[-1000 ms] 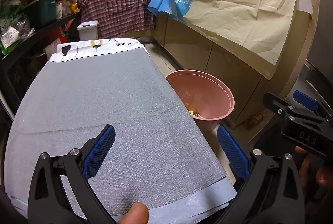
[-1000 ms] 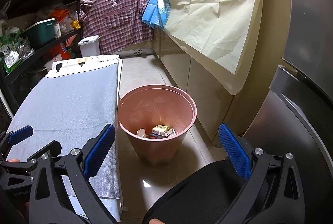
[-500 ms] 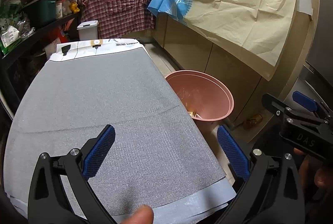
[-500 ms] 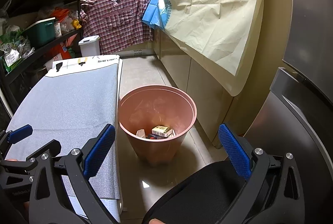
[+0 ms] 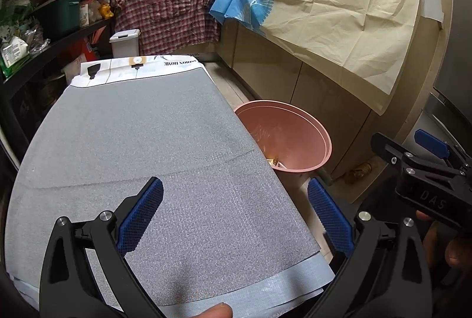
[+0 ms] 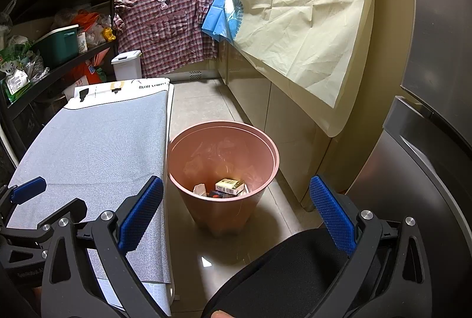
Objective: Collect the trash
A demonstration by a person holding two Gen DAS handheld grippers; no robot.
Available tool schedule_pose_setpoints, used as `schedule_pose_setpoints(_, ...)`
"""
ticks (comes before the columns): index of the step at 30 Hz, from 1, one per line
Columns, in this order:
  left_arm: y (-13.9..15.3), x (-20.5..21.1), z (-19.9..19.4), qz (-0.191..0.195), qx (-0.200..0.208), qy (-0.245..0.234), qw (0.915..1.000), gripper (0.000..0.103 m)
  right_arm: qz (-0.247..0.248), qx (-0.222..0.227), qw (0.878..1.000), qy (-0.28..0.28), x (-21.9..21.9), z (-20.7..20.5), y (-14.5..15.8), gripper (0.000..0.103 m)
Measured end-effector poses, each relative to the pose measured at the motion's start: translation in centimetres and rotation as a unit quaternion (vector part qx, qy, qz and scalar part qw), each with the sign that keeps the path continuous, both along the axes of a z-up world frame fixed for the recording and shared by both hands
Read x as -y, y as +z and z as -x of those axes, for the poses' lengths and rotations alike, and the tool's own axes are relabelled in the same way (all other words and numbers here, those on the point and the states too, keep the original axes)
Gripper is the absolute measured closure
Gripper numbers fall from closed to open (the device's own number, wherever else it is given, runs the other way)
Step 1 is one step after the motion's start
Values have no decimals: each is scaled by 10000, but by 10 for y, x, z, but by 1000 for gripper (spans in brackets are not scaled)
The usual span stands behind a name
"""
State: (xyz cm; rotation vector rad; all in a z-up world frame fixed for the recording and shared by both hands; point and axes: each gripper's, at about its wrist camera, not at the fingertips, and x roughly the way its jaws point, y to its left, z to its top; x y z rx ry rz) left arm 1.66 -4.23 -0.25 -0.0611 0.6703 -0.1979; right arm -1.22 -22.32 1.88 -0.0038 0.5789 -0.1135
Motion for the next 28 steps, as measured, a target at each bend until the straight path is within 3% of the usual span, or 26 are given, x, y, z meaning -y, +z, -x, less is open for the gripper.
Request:
schedule_pose_setpoints(17, -1, -2, -2, 190, 8, -19, 9998, 8, 0, -1, 10000, 2, 0, 0, 0, 5)
schedule_pose_setpoints(28, -1, -2, -2, 113, -19, 42, 9999, 8, -1, 0, 10000, 0, -1, 0, 0, 5)
